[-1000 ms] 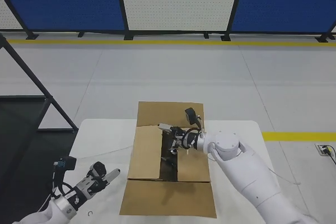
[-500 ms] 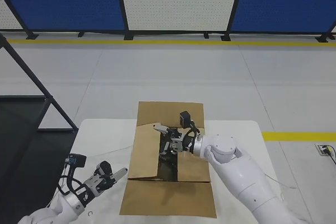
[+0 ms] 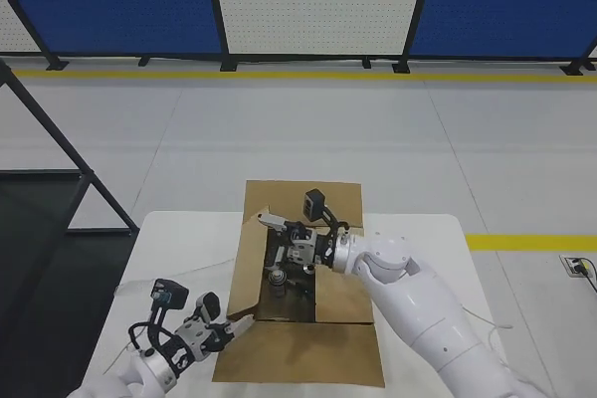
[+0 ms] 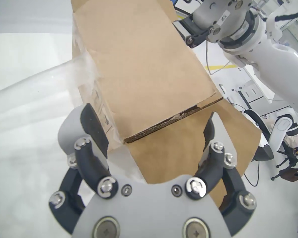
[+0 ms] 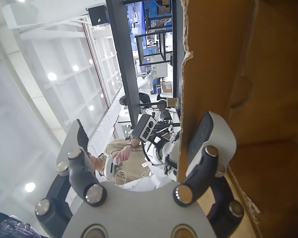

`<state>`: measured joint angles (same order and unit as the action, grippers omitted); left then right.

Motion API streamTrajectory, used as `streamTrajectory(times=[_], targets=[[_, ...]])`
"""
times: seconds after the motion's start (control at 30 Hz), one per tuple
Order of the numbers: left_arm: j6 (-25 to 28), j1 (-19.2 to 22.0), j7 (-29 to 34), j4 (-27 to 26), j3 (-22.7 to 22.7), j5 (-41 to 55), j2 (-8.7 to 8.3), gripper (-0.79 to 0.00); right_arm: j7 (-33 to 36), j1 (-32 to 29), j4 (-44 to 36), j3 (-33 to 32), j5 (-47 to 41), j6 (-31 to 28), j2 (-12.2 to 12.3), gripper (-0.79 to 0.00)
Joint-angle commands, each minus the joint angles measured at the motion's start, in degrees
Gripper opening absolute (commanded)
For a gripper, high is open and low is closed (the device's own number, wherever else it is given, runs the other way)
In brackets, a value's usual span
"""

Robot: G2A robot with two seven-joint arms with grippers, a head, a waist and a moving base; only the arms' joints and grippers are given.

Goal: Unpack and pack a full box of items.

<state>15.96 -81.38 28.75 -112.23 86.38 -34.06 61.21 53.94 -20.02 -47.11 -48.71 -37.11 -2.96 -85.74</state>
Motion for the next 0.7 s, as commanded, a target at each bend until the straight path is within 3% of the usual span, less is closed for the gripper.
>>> streamTrajectory(times=[0.0,0.4,0.67], targets=[[-0.42,-0.03,-0.39,-0.02,0.05,-0.72,0.0,0.0,0.1,0.19,0.2,0.2,-0.24,-0.07,-0.29,0.0],[-7.09,1.2,-6.71,0.34,-4.98,-9.16,0.78,0.0,5.73,0.97,1.04,0.9,-0.83,-3.87,-1.79,0.0],[-10.27,0.38,-10.34,0.56,-3.48,-1.82,1.35,0.0,8.51,0.25,0.31,0.16,0.47,-6.1,-1.77,0.0]])
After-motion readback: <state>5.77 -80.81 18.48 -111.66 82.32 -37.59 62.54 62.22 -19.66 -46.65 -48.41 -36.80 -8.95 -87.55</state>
